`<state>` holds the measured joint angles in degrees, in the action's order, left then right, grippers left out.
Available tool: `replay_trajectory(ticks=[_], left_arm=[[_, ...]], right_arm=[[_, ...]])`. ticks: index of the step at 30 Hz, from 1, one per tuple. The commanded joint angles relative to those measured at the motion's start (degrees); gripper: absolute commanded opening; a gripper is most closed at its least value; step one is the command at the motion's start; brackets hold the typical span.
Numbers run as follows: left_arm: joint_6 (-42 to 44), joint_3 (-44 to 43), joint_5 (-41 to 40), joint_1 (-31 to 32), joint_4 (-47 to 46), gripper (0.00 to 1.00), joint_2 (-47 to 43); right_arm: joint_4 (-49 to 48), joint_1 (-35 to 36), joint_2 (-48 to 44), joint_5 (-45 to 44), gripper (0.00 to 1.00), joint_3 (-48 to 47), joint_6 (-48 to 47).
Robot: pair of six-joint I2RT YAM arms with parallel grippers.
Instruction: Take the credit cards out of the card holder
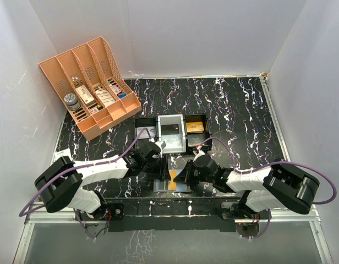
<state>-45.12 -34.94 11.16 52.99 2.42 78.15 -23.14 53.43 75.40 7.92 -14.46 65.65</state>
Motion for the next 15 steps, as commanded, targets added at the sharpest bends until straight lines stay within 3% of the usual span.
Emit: replay_trajectory(ticks=[1,6,12,15], left_arm=[[-1.61,-0.18,-2.97,1.04,1.59,0.39,1.73],[-2.34,1.12,-3.99,2.03,2.44,0.38,3.97],[-3.25,2.22,-4.87,3.41,3.61,0.33,4.24],[-3.77,3.34,-4.75,3.52,2.69,0.32,3.52]], right_arm=[[0.55,-0.45,-0.11,-0.54,0.01,-0.54,-1.74],[-3.73,-0.58,-0.38,2.34,0.04,0.46,-1.84],[-10.9,-1.38,2.11,4.73,0.19,2.21,0.54],[-13.17,-1.4,3.85,5.5,0.21,2.33,1.05]])
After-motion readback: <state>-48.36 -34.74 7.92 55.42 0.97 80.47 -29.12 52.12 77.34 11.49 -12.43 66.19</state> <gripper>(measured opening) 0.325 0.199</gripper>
